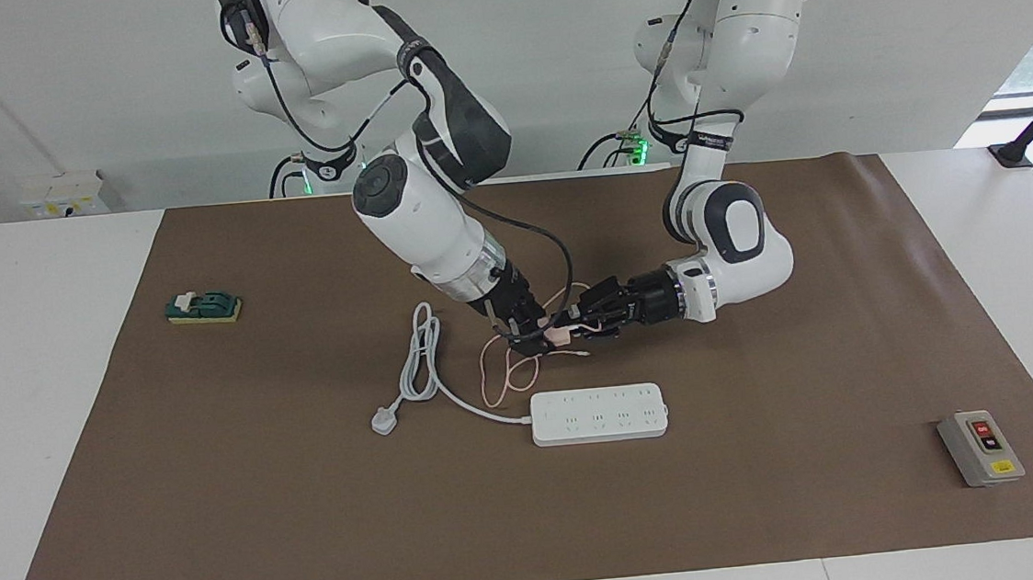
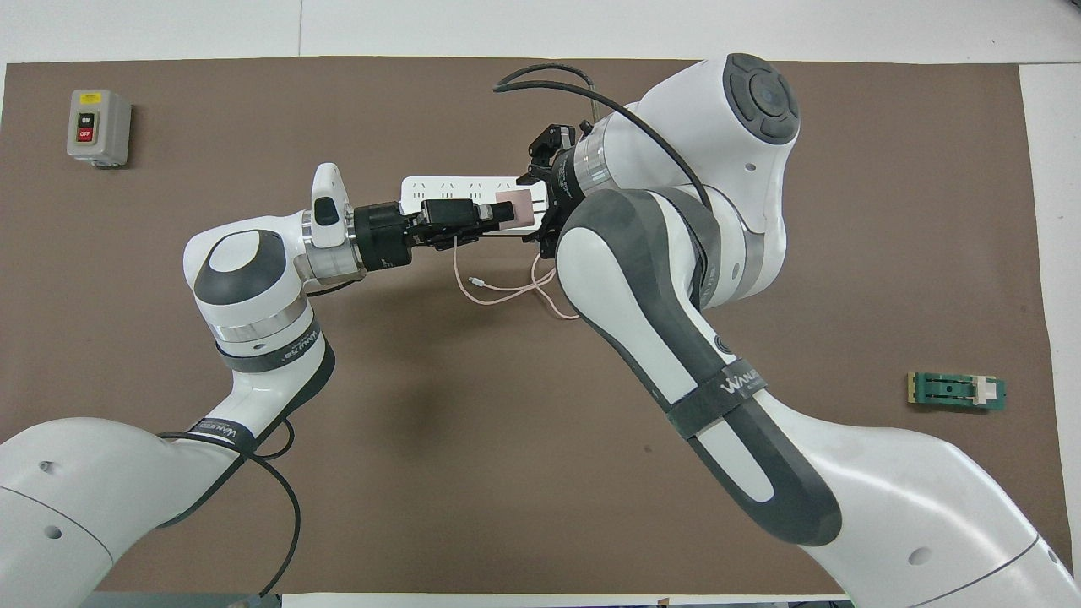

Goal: Plug charger into power strip

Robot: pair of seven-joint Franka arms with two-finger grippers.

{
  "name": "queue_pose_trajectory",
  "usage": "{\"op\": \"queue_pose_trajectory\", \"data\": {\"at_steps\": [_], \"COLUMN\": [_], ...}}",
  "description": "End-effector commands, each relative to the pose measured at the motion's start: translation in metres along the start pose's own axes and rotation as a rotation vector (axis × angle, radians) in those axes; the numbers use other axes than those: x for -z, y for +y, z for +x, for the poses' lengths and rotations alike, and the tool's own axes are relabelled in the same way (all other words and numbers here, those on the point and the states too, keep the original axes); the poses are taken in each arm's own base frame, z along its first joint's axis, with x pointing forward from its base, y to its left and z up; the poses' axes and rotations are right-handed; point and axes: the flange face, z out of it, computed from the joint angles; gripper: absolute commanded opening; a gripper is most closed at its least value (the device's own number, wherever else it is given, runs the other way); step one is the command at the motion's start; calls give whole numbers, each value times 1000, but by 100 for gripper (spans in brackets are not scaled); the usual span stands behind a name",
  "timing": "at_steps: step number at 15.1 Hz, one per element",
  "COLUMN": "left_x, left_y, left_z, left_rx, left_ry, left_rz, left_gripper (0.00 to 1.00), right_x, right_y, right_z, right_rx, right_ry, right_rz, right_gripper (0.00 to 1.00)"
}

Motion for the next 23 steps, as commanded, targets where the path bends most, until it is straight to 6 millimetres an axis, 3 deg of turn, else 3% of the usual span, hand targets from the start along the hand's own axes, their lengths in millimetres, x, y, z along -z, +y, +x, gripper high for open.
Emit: {"op": "queue_pose_trajectory", "data": {"at_steps": [1,4,7,9,12,14,16,17,23], "left_x": [19,34,47,53,61,52,14,5,-2], "left_y": [9,7,38,62,78,94,111,117,118], "left_z": [1,6,13,12,14,25,24,29,42], "left_rx": [14,-64,-242,-363,-535,-715,-873,-961,-1391], "left_ry": [15,-48,-138,-214,-353,-463,-554,-604,-909], "left_rz": [32,131,310,425,614,747,833,892,1097], "left_gripper": [0,0,0,0,0,0,0,0,0], "right_x": [0,1,5,14,31,46,67,80,163], "right_y": [-3,-3,-4,-9,-7,-6,-4,-4,14], "right_z": [0,0,5,22,41,52,66,75,122], "right_rx": [-6,-5,-7,-24,29,91,186,236,698], "right_ry": [10,9,12,17,28,49,88,105,249], "right_rz": [12,14,15,18,23,9,-11,-21,-137], "right_gripper": [77,77,77,77,77,75,75,74,74]}}
